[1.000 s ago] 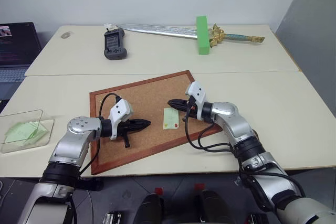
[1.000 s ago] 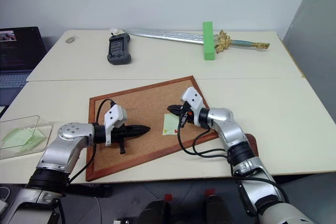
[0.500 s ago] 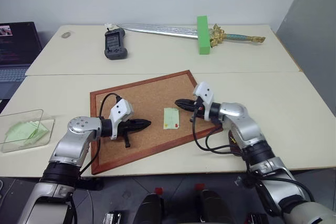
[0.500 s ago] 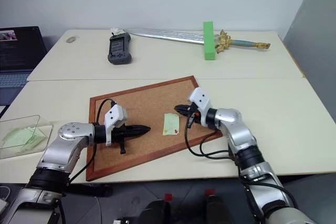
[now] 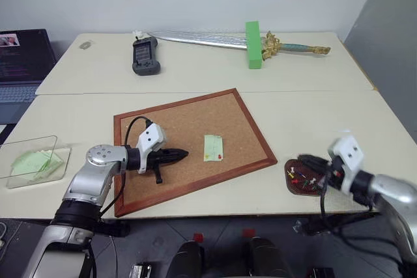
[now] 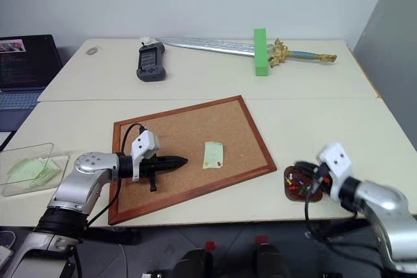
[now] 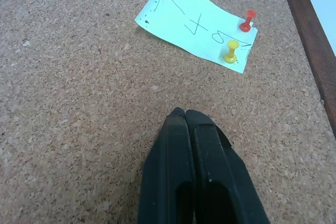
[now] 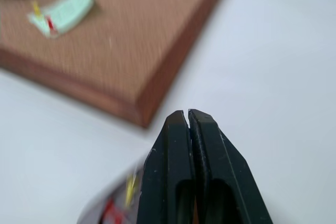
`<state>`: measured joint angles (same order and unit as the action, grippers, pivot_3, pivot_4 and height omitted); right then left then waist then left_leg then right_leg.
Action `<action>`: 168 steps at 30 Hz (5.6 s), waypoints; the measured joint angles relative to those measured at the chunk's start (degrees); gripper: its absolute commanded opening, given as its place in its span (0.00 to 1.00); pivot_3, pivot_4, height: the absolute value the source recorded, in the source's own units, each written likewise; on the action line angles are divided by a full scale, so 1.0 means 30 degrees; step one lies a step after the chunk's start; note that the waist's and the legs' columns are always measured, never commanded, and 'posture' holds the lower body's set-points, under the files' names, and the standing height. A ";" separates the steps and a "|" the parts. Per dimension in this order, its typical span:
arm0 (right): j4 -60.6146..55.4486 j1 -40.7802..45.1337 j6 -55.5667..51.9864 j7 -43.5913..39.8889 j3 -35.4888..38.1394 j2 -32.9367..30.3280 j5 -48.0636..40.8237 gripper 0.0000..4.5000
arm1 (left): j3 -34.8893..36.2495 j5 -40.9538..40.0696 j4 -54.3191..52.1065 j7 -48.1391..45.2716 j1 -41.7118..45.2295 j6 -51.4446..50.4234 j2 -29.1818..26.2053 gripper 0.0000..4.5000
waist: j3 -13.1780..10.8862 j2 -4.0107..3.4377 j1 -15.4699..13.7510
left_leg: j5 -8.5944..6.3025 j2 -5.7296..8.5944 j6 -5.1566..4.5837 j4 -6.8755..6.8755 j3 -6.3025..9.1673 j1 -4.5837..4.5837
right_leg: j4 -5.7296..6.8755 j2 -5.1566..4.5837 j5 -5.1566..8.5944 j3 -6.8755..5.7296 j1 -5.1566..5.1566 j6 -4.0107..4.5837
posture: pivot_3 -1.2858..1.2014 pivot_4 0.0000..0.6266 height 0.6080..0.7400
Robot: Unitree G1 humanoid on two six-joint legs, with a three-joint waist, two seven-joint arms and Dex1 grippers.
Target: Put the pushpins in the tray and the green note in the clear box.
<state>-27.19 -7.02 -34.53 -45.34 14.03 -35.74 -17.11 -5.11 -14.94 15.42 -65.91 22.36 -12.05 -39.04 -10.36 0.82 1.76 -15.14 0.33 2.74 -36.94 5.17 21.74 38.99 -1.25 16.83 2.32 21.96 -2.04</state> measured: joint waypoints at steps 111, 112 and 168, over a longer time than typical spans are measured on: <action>1.5433 1.2970 1.0284 -0.3473 -1.1456 0.7038 0.3540 0.02 | -0.0125 0.0509 0.0006 -0.0767 0.0742 -0.0848 -0.0127 0.00 | -0.0007 0.0010 0.0070 | 0.0028 -0.0014 -0.0036 0.0001 -0.0026 0.0014 | 0.0025 0.0019 -0.0023 0.0004 0.0053 -0.0008 | 0.52 0.24 1.00; 1.5161 1.2923 1.0038 -0.3478 -1.1456 0.6951 0.3539 0.02 | -0.0143 0.0509 0.0005 -0.0771 0.0759 -0.0837 -0.0106 0.00 | -0.0008 0.0010 0.0049 | 0.0028 -0.0015 -0.0036 0.0001 -0.0024 0.0027 | 0.0024 0.0016 -0.0023 0.0000 0.0062 -0.0008 | 0.52 0.24 1.00; 0.0287 -0.1457 0.1597 0.2642 0.0133 0.1075 -0.0656 0.11 | -0.0501 0.0738 0.1005 -0.1122 0.1466 -0.0371 0.0146 0.00 | 0.0002 -0.0010 -0.0016 | 0.0028 -0.0005 -0.0039 -0.0002 -0.0052 0.0014 | -0.0002 0.0002 -0.0013 0.0008 0.0010 -0.0025 | 0.52 0.24 1.00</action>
<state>-26.33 -11.39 -29.74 -37.41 14.43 -32.52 -19.08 -6.61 -12.72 18.44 -69.27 26.76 -13.16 -38.61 -10.35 0.79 1.72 -15.06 0.32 2.62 -36.95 5.01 21.78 38.99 -1.25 16.79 2.34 21.99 -2.12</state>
